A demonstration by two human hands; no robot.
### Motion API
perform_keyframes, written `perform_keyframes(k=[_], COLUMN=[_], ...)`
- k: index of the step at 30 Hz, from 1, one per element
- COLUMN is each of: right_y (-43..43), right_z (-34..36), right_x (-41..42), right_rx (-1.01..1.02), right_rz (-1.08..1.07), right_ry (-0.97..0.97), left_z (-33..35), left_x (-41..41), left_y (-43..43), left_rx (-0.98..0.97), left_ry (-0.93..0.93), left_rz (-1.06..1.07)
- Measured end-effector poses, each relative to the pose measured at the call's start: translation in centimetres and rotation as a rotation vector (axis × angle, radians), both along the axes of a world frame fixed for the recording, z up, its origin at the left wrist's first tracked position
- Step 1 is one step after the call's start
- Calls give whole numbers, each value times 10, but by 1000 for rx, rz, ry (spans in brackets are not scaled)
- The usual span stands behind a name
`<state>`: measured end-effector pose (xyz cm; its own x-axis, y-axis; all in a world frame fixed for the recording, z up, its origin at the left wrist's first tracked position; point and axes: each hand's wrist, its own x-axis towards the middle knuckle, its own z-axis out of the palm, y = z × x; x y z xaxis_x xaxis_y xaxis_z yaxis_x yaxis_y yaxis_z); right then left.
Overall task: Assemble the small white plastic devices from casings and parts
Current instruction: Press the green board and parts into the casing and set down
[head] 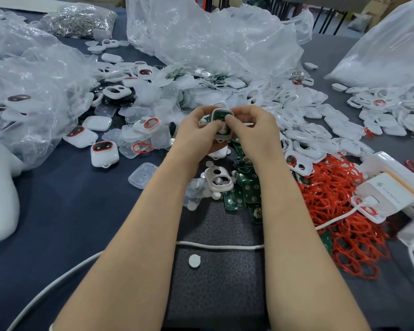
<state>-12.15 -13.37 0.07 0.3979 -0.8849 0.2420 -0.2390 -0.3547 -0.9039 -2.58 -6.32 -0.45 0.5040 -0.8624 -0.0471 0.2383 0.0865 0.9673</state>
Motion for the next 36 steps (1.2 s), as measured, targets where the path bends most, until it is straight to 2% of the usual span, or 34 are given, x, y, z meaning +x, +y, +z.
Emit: perform_keyframes(k=[4,16,36], right_y=[0,1,-5], right_z=[-1,-1,-6], right_x=[1,2,2], right_rx=[96,125,141], right_rz=[29,21,-1], right_ry=[-74,-140,-140], left_z=[-2,-5,-5], left_x=[-1,-1,-1], left_y=[0,-1,-3], left_rx=[-26,-75,-22], left_ry=[-59,-79,75], left_rz=[-14,-65,-66])
